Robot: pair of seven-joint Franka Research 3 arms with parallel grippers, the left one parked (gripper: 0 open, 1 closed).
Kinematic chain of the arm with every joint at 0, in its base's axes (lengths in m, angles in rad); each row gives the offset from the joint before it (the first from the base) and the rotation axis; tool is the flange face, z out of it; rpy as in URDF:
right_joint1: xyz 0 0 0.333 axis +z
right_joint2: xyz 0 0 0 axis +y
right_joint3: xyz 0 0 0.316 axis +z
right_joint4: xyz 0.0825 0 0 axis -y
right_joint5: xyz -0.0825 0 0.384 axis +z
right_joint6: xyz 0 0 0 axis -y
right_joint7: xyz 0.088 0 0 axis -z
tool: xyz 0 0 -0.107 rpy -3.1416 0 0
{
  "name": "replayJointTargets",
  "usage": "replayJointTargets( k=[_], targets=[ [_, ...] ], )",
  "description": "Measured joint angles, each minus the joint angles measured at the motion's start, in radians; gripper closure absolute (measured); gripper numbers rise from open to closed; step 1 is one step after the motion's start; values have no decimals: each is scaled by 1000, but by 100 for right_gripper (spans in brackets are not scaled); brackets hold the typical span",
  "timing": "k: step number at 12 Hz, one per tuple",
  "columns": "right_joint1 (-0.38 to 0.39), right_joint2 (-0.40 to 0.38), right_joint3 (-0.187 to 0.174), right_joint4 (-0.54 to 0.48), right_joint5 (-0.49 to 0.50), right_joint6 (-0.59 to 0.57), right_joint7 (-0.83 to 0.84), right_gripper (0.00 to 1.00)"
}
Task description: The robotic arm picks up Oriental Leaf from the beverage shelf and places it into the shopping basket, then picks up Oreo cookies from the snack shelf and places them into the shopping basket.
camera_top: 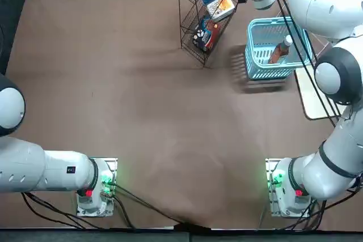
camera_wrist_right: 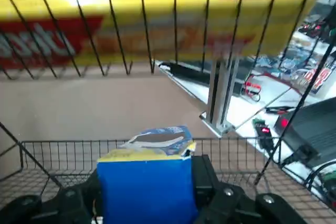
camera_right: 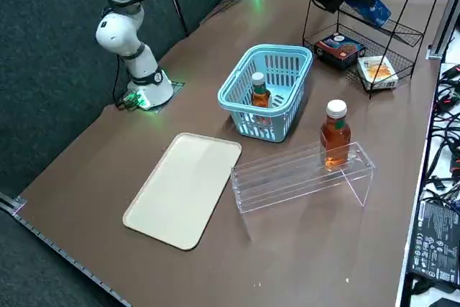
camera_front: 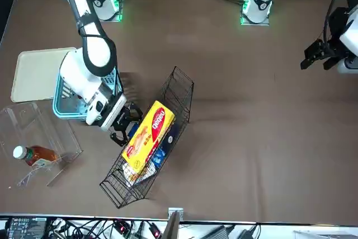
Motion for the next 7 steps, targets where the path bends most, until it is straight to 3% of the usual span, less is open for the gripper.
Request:
replayJointTargets(
  k=[7],
  targets=[
    [0,-39,-2,7,0,4,2,35]
  ],
)
